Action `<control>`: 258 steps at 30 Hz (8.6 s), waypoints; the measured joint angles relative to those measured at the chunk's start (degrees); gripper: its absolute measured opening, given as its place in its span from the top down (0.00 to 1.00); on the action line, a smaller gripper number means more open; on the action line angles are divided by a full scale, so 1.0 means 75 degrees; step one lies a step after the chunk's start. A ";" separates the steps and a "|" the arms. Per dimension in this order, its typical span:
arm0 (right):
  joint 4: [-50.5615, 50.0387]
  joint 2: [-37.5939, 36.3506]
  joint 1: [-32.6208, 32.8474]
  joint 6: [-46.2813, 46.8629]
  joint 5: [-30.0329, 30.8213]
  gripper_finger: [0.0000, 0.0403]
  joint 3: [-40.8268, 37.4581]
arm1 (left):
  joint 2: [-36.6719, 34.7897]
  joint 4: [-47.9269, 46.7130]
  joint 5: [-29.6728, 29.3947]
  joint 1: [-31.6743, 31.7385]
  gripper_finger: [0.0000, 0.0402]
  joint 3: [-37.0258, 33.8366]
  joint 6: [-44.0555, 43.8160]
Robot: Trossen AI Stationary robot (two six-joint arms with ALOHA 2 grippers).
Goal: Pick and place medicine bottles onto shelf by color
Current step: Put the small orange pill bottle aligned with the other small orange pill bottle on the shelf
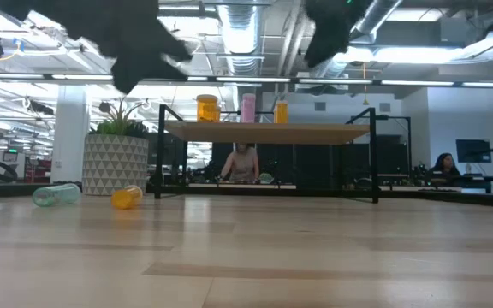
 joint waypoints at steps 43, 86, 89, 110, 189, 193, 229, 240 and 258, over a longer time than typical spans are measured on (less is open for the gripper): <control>0.1178 -0.2939 0.5084 0.2121 0.4256 0.52 -0.3450 | 0.3555 -0.6133 0.1028 0.0282 0.58 0.2679 -0.5580; 0.1870 -0.3120 0.5119 0.1650 0.4358 0.52 -0.3444 | 0.3272 -0.4273 -0.0844 -0.0149 0.81 0.2868 -0.2436; 0.2267 -0.3242 0.5115 0.1293 0.4014 0.52 -0.3450 | 0.2964 -0.3023 -0.1648 -0.0397 0.77 0.2868 -0.0676; 0.8842 -0.3945 0.4760 0.0627 0.0124 0.52 -0.6684 | 0.2993 0.4705 0.1877 0.0512 0.75 0.1989 0.4177; 0.9207 -0.2468 0.2986 0.1308 -0.0438 0.66 -0.5901 | 0.1684 0.3257 0.0694 0.1122 0.39 0.1542 0.4199; 0.9018 -0.2354 0.2323 0.1308 -0.0427 0.66 -0.5900 | 0.1210 0.3013 0.0541 0.1040 0.39 0.1318 0.4361; 0.9380 -0.0543 0.0686 0.0902 -0.0249 0.65 -0.6058 | 0.0586 0.6349 0.0442 0.0947 0.39 -0.0955 0.3907; 1.1284 -0.1511 0.0644 0.1188 -0.0252 0.65 -0.7403 | 0.0589 0.6312 0.0451 0.0947 0.39 -0.0955 0.3939; 1.1293 -0.1383 0.0706 0.1314 0.0490 0.65 -0.7411 | 0.0589 0.6316 0.0445 0.0947 0.39 -0.0955 0.3863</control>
